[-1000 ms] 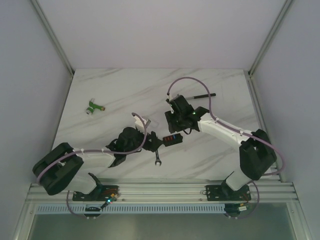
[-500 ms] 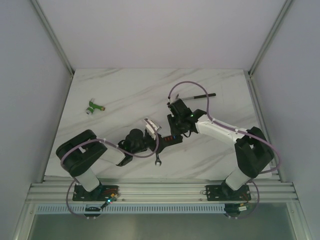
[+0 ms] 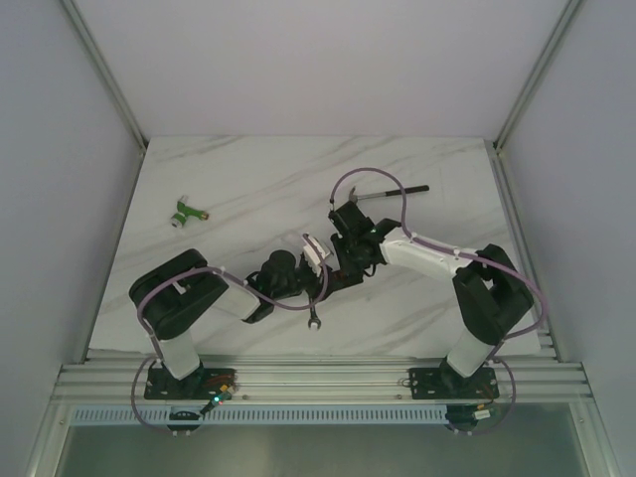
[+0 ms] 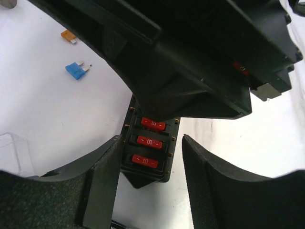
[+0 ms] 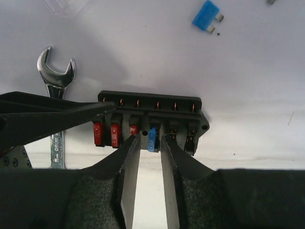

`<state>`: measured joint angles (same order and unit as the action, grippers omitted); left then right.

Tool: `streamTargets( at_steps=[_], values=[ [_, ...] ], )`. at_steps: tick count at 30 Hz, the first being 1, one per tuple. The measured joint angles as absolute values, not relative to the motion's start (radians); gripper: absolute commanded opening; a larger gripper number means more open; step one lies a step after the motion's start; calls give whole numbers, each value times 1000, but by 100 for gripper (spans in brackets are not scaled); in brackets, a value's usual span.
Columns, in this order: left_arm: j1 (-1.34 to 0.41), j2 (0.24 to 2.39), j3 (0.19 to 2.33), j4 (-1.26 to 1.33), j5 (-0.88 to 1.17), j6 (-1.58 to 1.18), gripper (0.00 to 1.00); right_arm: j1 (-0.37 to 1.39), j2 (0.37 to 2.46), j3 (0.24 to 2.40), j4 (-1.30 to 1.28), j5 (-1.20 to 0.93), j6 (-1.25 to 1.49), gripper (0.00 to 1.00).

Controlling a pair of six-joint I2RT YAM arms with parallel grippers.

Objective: Snap on the fuse box
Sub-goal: Adjust the fuse in the fuse box base.

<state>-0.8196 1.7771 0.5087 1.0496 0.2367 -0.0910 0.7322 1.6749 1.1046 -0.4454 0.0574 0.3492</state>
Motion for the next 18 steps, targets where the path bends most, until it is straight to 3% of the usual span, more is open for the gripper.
streamTargets(
  at_steps=[9,18],
  values=[
    [-820,1795,522,1040,246,-76,61,734,1707,1126,-474,75,345,22],
    [-823,1804,449,1149,220,-102,65,735,1729,1182,-531,94,316,26]
  ],
)
